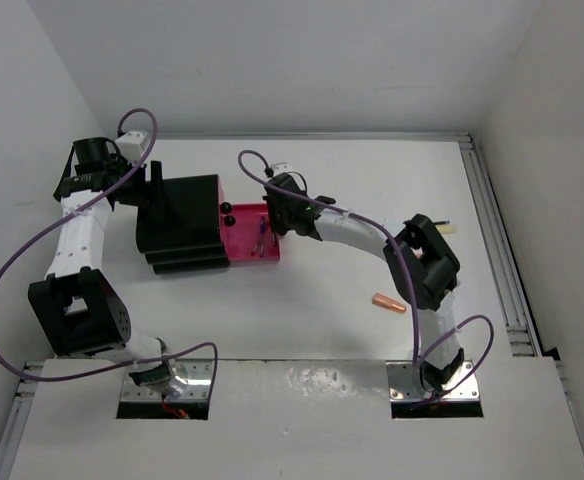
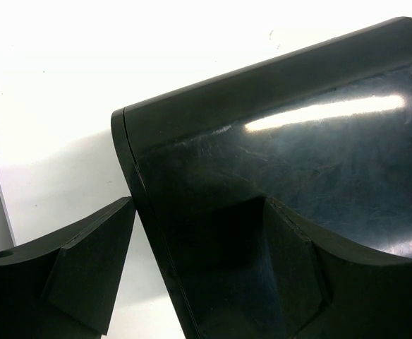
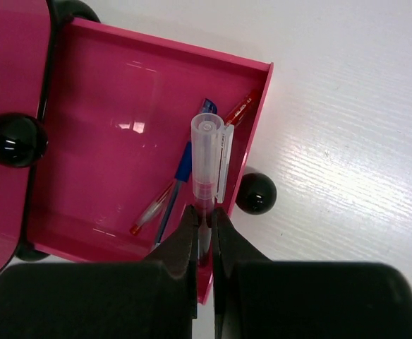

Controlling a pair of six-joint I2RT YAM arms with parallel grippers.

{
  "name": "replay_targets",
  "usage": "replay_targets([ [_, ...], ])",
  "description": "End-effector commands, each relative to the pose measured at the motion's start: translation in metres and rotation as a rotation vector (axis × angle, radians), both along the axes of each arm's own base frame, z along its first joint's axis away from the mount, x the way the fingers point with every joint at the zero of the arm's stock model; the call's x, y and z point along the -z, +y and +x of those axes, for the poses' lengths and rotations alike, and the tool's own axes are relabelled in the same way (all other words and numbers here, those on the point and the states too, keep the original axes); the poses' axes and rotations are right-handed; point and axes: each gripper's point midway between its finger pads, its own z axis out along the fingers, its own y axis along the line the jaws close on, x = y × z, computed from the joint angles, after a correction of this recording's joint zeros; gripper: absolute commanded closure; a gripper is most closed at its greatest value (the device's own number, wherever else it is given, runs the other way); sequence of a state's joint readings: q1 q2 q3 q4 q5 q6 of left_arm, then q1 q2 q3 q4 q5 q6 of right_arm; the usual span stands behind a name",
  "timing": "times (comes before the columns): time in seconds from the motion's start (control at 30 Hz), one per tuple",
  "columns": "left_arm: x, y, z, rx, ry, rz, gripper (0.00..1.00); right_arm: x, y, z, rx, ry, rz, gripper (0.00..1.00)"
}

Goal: Sort the stationery into containers
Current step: Place the pen in the storage box.

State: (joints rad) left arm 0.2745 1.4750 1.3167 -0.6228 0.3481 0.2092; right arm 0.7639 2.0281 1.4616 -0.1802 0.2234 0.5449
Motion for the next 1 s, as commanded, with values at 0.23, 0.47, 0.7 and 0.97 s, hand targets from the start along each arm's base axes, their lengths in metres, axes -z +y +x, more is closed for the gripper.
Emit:
replay_targets([
  [0.23,0.032,-0.001,-0.021,0.001,0.127,0.017,0.21,-0.019,0.028,0.009,0.044,-0.003,0.096,1.0],
  [0.47,0.033,0.001,-0.021,-0.002,0.13,0.02,0.21,0.005,0.059,0.01,0.119,0.218,0.223,1.0],
  [0.7,0.034,0.003,-0.021,0.0,0.139,0.022,0.21,-0.017,0.058,0.023,0.166,0.224,0.299,1.0],
  [0.97,0.037,0.004,-0.019,-0.005,0.143,0.009,0.21,-0.017,0.03,0.03,0.18,0.218,0.237,1.0],
])
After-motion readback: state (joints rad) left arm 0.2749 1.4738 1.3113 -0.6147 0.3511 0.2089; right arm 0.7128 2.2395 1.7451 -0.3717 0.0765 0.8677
